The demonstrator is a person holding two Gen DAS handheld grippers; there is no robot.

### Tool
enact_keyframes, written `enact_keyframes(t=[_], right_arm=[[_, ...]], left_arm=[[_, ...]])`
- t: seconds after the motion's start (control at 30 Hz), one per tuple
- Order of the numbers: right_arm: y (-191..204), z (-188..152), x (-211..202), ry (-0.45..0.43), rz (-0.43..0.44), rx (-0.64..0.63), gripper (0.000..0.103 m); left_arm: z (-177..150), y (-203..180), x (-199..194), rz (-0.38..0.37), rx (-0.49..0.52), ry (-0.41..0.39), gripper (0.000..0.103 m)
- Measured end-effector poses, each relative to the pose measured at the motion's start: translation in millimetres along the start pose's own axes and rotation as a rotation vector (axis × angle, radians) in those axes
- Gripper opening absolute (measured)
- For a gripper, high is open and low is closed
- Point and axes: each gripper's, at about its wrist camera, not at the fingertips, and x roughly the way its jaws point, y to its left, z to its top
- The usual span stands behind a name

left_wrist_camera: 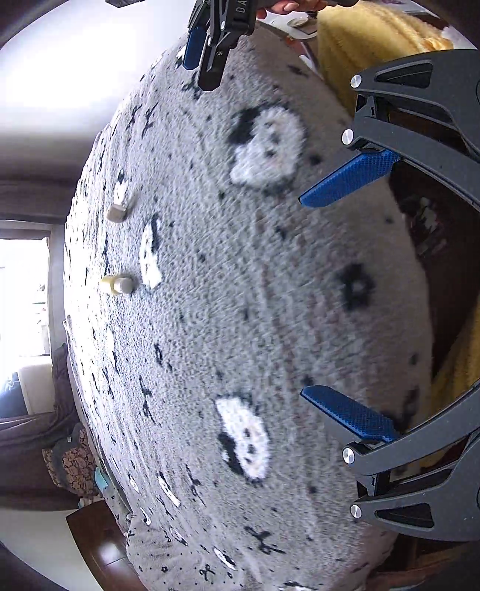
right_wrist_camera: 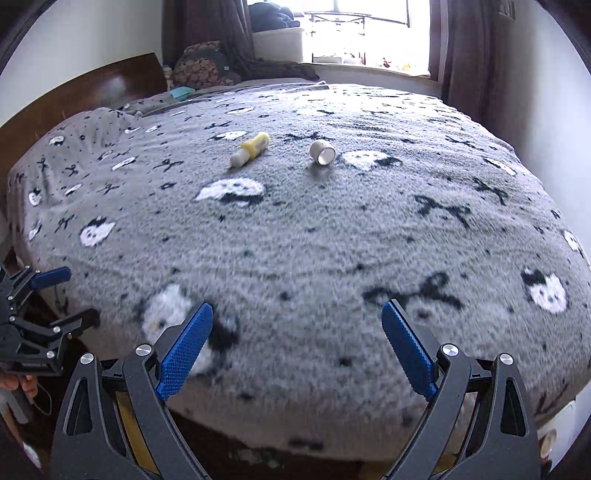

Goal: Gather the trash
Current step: 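Grasp the yellow tube with the left gripper while the right gripper grasps the tape roll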

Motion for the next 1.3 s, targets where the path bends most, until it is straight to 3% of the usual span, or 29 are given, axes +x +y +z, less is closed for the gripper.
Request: enact_keyframes(t=[0.37,0.7,0.83,0.97,1.13,1.3], right_arm=[[-17,77,91,0.048,-0.067,0.006,0.093],[-39,137,156,0.042,-0.091,0.014,0.091],[-43,151,176,0.050,-0.080,0.000,0.072],[-42,160,188,0.060,-0.041,-0.031,0.063],[-38,166,197,0.069,0.002,-0.051,0.036],[-30,167,201,0.068,-0.012,-0.084,0.033]], left_arm=[[86,14,70,0.001,0.007,0.011,0.092],[168,3,138,-0.011,0.021,0.024,0.092],[190,-2,164,-0.026,0.019,0.033,0.086],[208,-8,187,-0.025,0.032,0.039,0.078],[226,-6,213,-0.036,0.016,0.062,0.064],[236,-7,225,-0.065,0.014,0.073,0.046]])
